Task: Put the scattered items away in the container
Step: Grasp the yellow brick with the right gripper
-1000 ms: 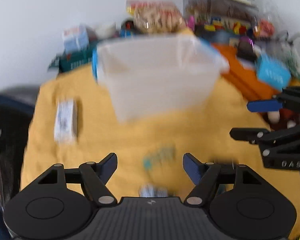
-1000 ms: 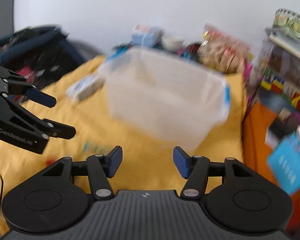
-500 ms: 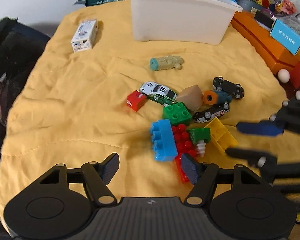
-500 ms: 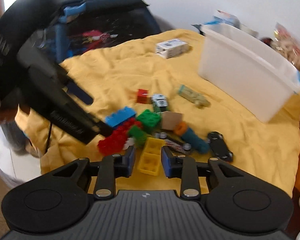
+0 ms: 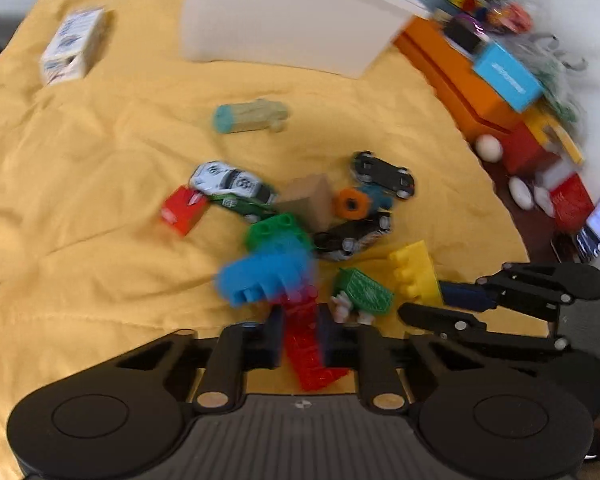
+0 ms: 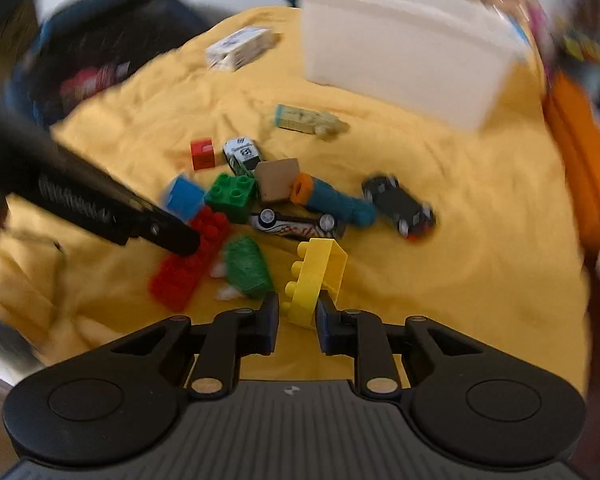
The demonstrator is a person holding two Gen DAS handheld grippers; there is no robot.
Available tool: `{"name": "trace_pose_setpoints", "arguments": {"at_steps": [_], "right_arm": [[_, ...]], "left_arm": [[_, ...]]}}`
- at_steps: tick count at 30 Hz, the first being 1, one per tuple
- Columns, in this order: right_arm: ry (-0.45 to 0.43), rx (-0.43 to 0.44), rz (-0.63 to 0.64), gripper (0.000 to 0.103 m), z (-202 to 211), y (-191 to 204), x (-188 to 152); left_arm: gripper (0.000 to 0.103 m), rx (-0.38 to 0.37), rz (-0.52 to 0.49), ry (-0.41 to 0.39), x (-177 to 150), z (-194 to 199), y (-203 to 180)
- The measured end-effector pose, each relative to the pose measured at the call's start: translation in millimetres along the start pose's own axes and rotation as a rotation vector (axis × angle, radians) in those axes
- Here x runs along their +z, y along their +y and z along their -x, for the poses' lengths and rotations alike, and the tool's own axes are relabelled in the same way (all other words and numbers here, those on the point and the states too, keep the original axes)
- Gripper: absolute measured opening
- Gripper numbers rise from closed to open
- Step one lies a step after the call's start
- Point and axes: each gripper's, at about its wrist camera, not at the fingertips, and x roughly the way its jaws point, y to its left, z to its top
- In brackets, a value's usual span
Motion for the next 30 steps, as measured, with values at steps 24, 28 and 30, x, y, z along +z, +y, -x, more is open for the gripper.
{"name": "trace_pose_setpoints", "arguments": {"at_steps": [24,28,30], "right_arm": [[-0.035,-0.242,-0.151,0.033,35,-61,-23],[-0.063,-0.216,-0.069,0.036,29,-35,-6],[-0.073,-0.205,-0.004,0.036,21,-19,0]], "left_arm": [[0.027,0.221,-0.085,-0.046,-3,16,-1],[0.027,0.242,-0.077,-0.061,0,16,0],[0.028,0.249,-0.068,-0.066,2,16,2]]}}
